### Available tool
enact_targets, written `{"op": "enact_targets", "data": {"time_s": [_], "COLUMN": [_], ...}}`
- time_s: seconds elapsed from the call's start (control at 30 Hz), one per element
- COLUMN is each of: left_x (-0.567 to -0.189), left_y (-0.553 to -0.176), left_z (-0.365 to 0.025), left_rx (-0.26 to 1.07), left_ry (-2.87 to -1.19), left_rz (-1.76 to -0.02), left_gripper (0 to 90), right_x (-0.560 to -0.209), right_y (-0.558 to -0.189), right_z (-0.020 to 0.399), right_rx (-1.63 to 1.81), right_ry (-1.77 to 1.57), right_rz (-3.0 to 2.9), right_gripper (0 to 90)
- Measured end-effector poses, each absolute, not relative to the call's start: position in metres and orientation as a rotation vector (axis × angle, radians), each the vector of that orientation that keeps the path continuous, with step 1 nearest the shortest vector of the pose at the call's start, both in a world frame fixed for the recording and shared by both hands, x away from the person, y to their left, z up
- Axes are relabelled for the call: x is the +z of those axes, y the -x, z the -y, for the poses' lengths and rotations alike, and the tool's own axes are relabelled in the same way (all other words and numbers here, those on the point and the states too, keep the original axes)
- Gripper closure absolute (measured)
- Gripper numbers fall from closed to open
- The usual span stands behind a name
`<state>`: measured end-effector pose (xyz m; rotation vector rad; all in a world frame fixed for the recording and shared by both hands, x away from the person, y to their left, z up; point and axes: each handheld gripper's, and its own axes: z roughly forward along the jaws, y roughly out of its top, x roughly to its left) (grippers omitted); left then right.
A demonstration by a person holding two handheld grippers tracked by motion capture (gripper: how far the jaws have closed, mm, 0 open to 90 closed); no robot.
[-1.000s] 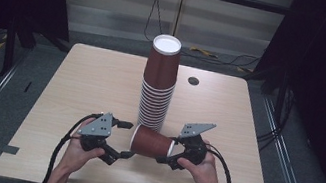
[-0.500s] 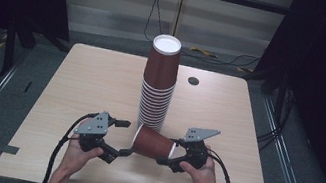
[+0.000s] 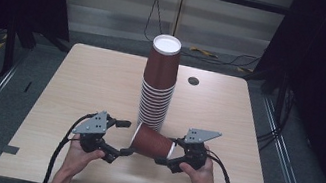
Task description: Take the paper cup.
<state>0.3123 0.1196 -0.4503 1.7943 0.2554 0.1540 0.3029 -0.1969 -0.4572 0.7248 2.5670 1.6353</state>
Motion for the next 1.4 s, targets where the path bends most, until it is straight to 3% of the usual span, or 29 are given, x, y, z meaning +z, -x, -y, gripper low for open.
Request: {"op": "enact_targets", "data": {"time_s": [0.67, 0.9, 1.4], "left_x": [-0.457, -0.46, -0.457], "left_y": [-0.315, -0.318, -0.325], "left_z": [-0.117, -0.111, -0.103], "left_rx": [0.115, 0.102, 0.067], "left_ry": [-1.765, -1.769, -1.779], "left_rz": [-0.242, -0.249, -0.194], "left_gripper": [15.2, 2.2, 0.0], "right_x": [-0.457, -0.457, -0.456], "right_y": [-0.298, -0.297, -0.297], "right_z": [0.199, 0.198, 0.192], "right_rx": [1.787, 1.797, 1.752], "right_ry": [-0.651, -0.623, -0.601], "right_rz": [-2.501, -2.509, -2.541], "right_gripper": [23.3, 23.4, 23.4]}}
